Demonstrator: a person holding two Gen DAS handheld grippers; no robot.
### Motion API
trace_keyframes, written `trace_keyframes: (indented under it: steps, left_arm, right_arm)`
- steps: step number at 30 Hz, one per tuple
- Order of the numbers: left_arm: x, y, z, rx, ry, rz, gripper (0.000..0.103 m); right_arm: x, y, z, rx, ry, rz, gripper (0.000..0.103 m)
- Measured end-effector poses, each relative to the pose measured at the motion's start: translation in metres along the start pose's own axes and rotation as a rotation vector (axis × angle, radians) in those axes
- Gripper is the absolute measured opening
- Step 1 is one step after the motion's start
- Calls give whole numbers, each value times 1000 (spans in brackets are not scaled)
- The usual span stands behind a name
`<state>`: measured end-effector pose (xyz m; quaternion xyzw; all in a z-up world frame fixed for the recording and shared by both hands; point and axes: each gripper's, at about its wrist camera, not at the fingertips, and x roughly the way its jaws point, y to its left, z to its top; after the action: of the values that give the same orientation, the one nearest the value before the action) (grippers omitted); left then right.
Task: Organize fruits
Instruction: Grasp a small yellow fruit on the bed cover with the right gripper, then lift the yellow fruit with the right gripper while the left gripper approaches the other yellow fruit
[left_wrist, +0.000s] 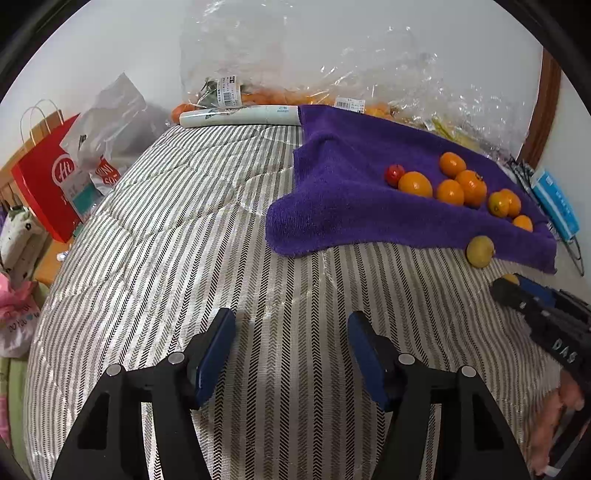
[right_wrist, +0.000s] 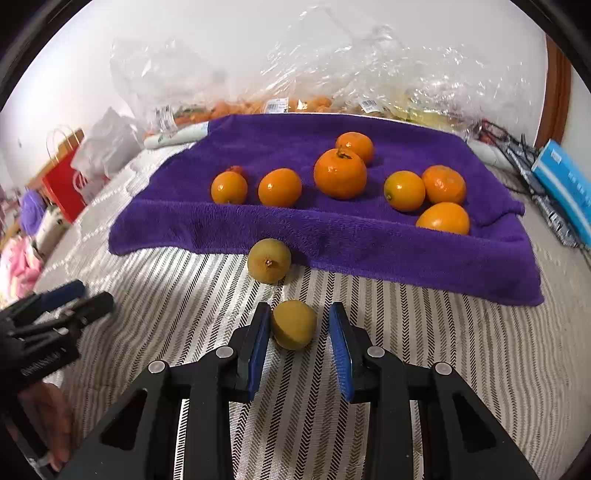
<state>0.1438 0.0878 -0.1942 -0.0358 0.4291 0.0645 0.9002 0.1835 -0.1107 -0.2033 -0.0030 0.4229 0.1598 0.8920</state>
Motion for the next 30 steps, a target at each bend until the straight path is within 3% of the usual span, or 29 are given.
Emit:
trace_keyframes:
  steps: [2, 4, 9, 16, 30]
  left_arm:
    - [0, 0, 0, -1, 0, 0, 61]
    - [0, 2, 0, -11, -3, -12, 61]
    - [1, 0, -1, 2, 0, 0, 64]
    - [2, -2, -1, 11, 4, -5, 69]
    - [2, -3, -1, 9, 3, -7, 68]
  right_arm:
    - [-1, -3, 0, 16, -4, 18, 32]
    - [-1, -4, 0, 27, -5, 13, 24]
    - [-1, 0, -1, 8, -1, -23, 24]
    - [-4, -3, -3, 9, -1, 5, 24]
    - [-19, -9, -6, 40, -78, 41, 24]
